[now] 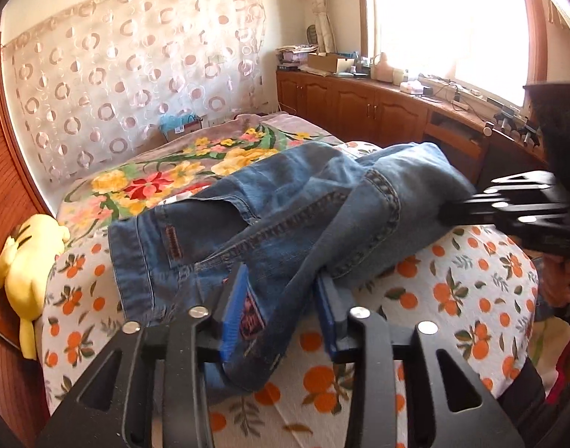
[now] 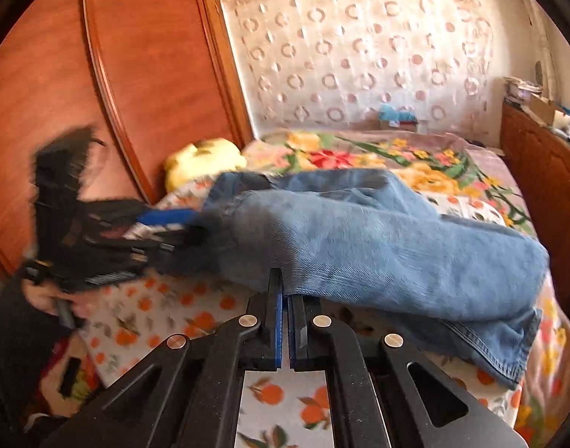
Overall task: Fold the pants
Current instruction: 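Fold the jeans edge with the left gripper over the stack and release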
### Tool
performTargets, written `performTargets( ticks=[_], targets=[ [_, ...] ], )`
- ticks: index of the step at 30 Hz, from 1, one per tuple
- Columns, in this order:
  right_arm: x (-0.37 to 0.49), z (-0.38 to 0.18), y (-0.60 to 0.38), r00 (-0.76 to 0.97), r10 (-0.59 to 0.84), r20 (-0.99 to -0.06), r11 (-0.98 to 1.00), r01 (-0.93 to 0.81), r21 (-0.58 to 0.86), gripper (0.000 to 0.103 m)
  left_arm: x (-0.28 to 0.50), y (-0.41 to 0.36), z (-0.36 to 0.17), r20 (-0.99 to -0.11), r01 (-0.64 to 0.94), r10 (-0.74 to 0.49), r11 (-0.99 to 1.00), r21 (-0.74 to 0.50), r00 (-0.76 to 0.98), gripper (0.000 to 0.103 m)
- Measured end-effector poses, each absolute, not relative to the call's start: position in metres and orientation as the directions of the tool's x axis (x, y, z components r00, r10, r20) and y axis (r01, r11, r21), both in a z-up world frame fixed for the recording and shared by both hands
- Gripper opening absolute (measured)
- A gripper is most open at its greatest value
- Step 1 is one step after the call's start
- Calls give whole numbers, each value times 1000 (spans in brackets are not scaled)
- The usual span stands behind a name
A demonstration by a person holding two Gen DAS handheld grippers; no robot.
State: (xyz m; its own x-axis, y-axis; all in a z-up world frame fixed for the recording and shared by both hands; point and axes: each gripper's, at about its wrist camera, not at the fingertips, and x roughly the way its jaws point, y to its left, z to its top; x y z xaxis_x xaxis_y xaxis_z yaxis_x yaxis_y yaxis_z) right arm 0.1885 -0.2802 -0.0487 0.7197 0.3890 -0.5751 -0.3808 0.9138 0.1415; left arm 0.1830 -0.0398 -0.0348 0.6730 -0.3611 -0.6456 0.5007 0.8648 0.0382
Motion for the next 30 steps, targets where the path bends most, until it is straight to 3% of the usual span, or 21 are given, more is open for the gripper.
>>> performTargets(
  ticks=[3,10,15,22,28,30],
  targets=[
    [196,-59,-281,713,367,-598,923,-359,139,2,173,-25,-41,-637,477,-351,879,30,686,50],
    [193,-68,-273,688,370,-624,918,-373,134,2,156,35,-60,-631,338,-261,941,2,731,50],
    [186,-72,-278,674,370,-639,918,-372,140,2,175,71,-80,-677,238,-198,971,-35,709,51],
    [171,-65,-301,680,369,-633,924,-344,169,6,194,77,-106,-741,231,-224,968,-95,633,51],
    [149,-65,-331,740,276,-613,958,-265,111,7,199,79,-115,-758,225,-243,966,-130,605,50],
    [147,-69,-343,754,236,-613,970,-221,102,7,198,79,-117,-754,231,-246,965,-128,609,44]
  ],
)
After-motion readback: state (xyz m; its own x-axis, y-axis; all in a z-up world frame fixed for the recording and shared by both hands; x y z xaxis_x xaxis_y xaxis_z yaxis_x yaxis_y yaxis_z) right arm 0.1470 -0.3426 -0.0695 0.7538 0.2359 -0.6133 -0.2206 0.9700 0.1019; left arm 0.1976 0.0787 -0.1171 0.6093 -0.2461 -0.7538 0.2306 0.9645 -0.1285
